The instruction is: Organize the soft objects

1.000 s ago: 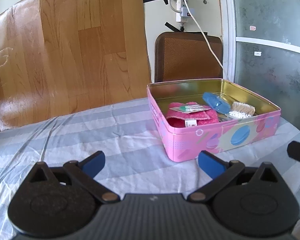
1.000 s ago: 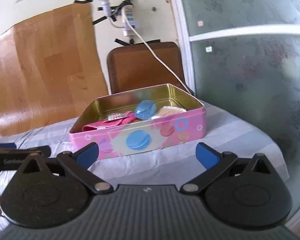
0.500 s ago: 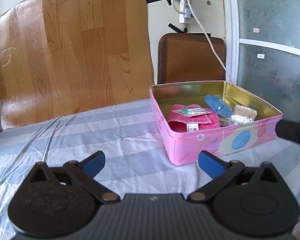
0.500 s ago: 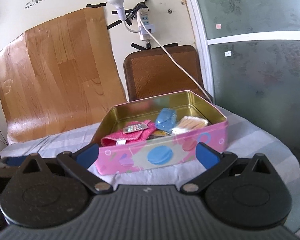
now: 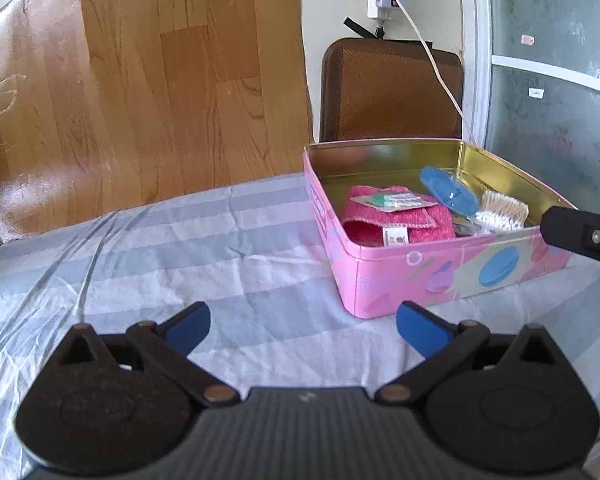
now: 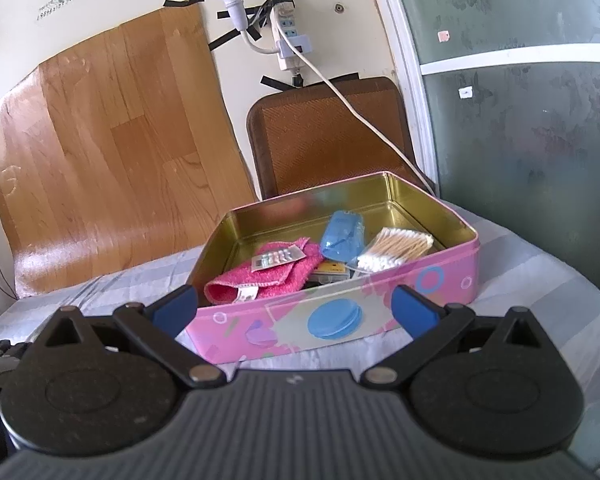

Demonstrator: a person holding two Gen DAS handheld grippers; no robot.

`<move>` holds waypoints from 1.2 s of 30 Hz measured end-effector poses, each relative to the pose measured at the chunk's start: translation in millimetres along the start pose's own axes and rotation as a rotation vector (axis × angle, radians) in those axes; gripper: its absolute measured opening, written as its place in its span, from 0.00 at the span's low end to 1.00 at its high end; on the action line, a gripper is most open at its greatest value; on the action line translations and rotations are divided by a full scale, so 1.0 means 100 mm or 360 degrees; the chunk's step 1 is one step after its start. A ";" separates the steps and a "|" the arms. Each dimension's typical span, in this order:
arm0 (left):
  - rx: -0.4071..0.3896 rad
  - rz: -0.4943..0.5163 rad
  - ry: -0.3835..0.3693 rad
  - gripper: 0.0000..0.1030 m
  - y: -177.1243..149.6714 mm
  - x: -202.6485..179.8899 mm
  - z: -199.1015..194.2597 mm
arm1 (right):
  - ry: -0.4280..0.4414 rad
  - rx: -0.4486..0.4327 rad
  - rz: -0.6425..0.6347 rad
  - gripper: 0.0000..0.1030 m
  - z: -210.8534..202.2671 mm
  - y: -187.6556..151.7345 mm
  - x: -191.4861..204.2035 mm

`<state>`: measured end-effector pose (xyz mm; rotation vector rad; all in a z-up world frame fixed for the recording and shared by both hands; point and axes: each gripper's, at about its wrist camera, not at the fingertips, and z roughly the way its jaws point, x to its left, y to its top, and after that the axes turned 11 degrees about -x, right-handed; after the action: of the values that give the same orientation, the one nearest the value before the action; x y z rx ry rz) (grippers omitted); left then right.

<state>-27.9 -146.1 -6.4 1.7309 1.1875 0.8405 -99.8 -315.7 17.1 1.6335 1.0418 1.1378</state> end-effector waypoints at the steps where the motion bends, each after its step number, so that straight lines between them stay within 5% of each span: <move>1: 0.0004 -0.0001 0.0000 1.00 0.00 0.00 0.01 | -0.0002 0.0002 0.0001 1.00 0.01 -0.01 0.00; 36: 0.0058 0.0013 -0.0003 1.00 -0.05 -0.05 0.07 | -0.0043 0.0041 0.0038 1.00 0.06 -0.08 -0.06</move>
<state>-25.2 -151.8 -14.5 1.7667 1.2021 0.8269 -96.9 -320.5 6.4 1.6814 1.0257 1.1191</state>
